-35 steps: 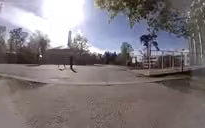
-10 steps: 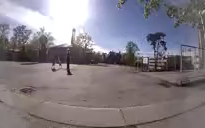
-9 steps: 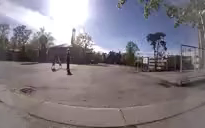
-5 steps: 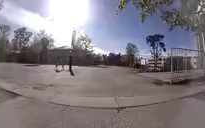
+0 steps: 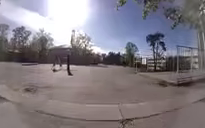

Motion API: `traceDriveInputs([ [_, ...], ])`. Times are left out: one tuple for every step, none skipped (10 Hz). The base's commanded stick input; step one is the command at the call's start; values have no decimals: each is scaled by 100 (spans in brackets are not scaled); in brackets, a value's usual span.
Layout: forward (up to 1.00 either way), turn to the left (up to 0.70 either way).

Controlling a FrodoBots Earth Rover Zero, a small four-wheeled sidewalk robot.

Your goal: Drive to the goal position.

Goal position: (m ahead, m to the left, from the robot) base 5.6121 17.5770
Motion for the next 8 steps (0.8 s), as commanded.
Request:
traceDriveInputs([
  [70,0],
  [70,0],
  [70,0],
  [70,0],
  [70,0],
  [70,0],
  [70,0],
  [70,0],
])
